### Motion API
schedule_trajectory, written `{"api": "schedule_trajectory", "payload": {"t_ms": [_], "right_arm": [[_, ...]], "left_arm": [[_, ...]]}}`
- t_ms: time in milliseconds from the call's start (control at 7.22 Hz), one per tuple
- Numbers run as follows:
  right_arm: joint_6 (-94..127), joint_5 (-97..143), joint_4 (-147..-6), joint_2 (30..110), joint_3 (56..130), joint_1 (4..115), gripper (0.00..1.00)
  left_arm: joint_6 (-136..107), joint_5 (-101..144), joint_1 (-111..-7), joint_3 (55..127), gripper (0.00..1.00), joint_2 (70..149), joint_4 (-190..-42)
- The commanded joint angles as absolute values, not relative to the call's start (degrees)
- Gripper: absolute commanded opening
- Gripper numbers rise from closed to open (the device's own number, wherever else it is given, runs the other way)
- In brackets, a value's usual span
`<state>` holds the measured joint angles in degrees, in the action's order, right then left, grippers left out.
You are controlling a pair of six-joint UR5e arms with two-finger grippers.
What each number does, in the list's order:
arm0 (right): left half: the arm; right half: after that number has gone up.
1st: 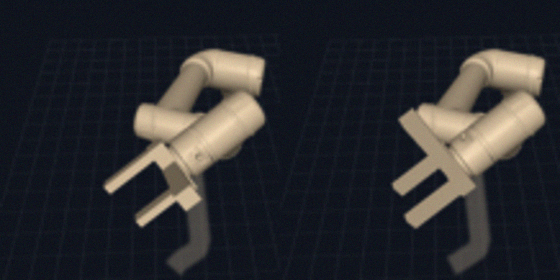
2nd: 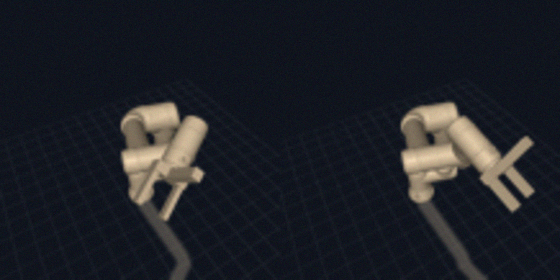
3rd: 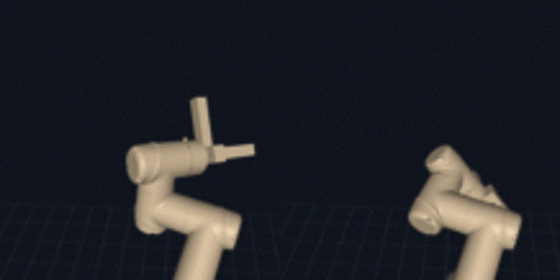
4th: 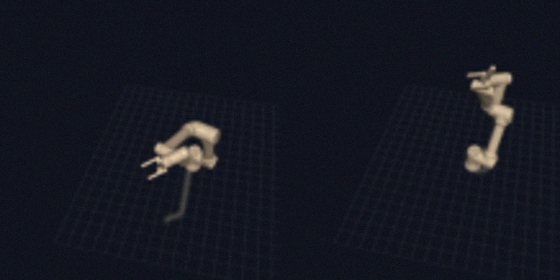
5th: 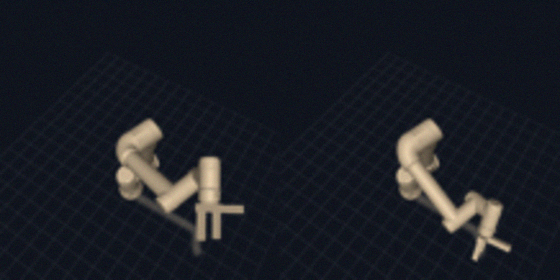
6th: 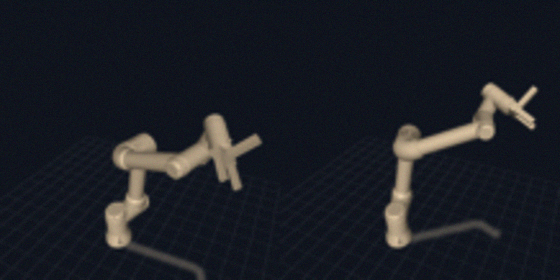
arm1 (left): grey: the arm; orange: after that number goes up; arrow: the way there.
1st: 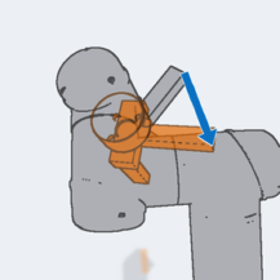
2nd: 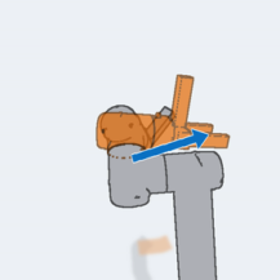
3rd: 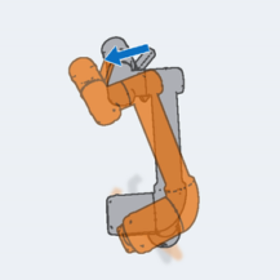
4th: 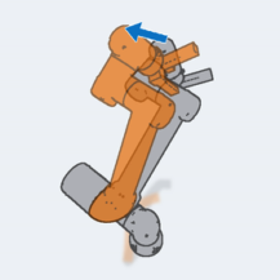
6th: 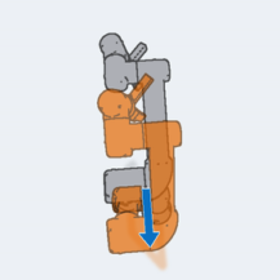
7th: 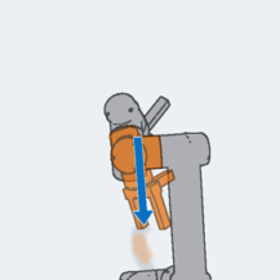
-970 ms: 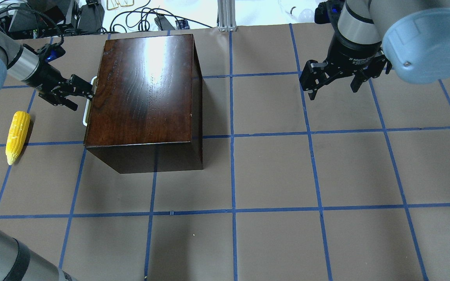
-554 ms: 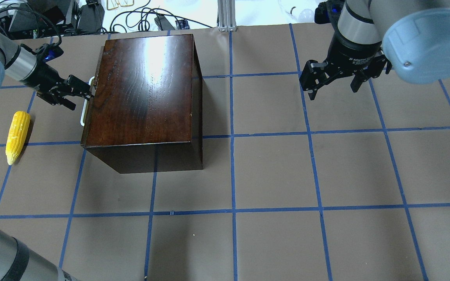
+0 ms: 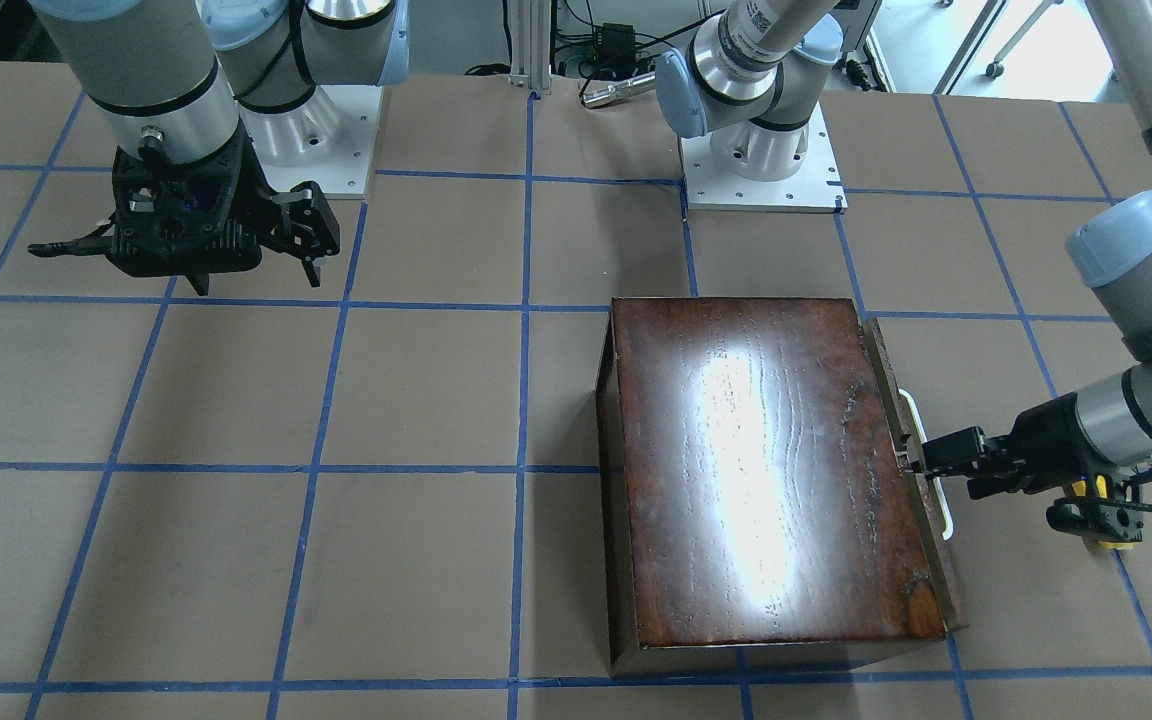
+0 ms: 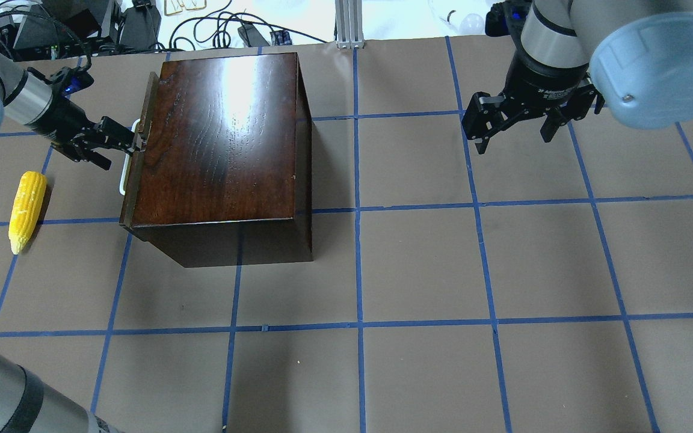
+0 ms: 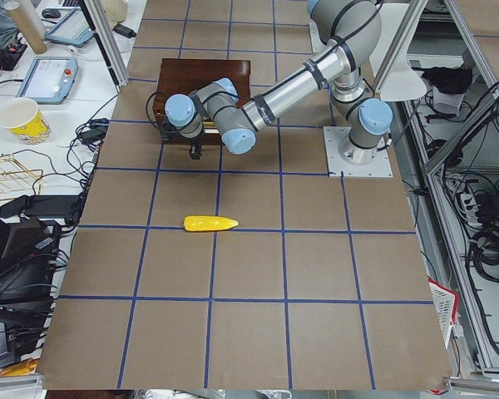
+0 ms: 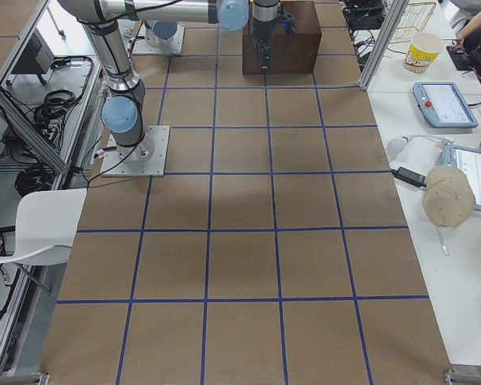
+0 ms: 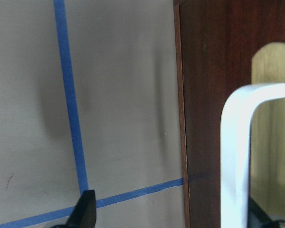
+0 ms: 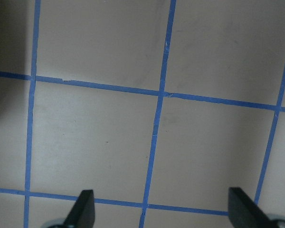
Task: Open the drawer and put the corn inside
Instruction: 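Pull the drawer handle away from the cabinet with the left gripper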
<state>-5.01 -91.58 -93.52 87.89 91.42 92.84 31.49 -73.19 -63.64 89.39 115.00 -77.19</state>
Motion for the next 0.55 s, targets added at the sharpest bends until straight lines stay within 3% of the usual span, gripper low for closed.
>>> {"api": "schedule_trajectory", "payload": {"t_ms": [0, 416], "right_arm": [[-5.0, -91.6, -93.5, 87.9, 91.4, 92.9, 1.00], [-5.0, -91.6, -93.5, 87.9, 91.4, 92.7, 1.00]], "left_arm": [[31.9, -74.0, -63.6, 89.3, 1.00, 115.2, -77.0], [32.2, -74.0, -63.5, 87.5, 1.00, 115.7, -77.4]]}}
